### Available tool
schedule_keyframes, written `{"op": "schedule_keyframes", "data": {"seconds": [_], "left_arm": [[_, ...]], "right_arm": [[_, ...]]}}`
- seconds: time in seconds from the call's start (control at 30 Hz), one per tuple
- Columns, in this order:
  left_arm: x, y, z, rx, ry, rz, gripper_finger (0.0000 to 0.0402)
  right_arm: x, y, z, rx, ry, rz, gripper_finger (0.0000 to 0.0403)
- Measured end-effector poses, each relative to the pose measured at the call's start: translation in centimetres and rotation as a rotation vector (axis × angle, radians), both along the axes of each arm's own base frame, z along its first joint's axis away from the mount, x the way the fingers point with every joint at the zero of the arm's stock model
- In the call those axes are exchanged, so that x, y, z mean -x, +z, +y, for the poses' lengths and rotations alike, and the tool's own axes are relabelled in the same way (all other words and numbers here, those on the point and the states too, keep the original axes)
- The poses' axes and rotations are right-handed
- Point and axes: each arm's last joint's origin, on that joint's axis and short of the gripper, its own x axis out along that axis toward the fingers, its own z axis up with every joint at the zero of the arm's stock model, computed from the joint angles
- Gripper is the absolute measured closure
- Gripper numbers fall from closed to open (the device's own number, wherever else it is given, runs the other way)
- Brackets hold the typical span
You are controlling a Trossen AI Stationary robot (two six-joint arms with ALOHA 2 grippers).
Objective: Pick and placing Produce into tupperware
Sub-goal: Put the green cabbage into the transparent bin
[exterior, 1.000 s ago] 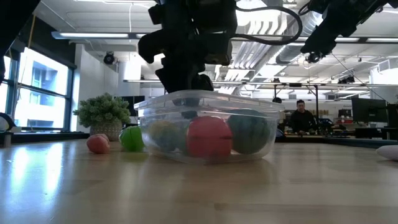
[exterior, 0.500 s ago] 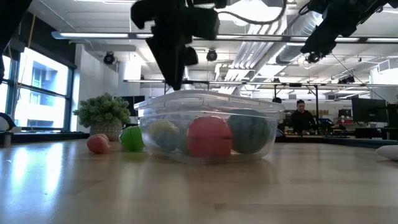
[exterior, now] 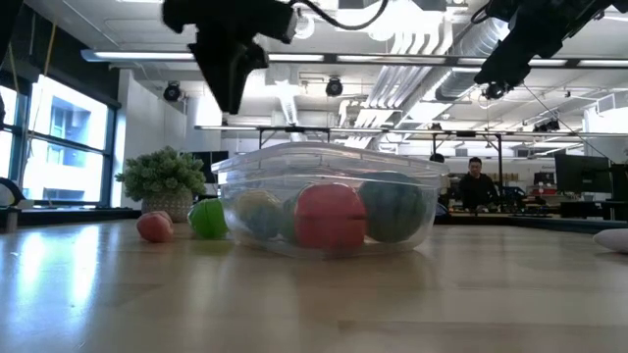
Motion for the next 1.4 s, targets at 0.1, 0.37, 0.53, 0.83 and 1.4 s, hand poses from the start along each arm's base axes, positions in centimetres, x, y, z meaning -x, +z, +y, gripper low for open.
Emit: {"op": "schedule_keyframes", "data": {"seconds": [0.1,0.37,0.53,0.83,1.4], "left_arm": [[1.4,-1.5,-0.1,0.035,-0.031,-0.01,0.0286],[4.9,-3.8,0.4,0.089,0.008,-0.186,0.0296],[5.9,-4.2,0.5,0.126,-0.102,-0.318,0.0304],[4.7,-5.4,0.6,0.08,-0.321,-0.352,0.0305],[3.0,-4.4,1.0,-0.048,-0.303,-0.531,0.0305]], "right_arm": [[0.0,0.0,0.0,0.0,0.0,0.0,0.0274],[0.0,0.0,0.0,0.0,0.0,0.002,0.0274],[0.0,0.0,0.0,0.0,0.0,0.0,0.0274],[0.0,0.0,0.0,0.0,0.0,0.0,0.0274],[0.0,0.0,0.0,0.0,0.0,0.0,0.0274]]}}
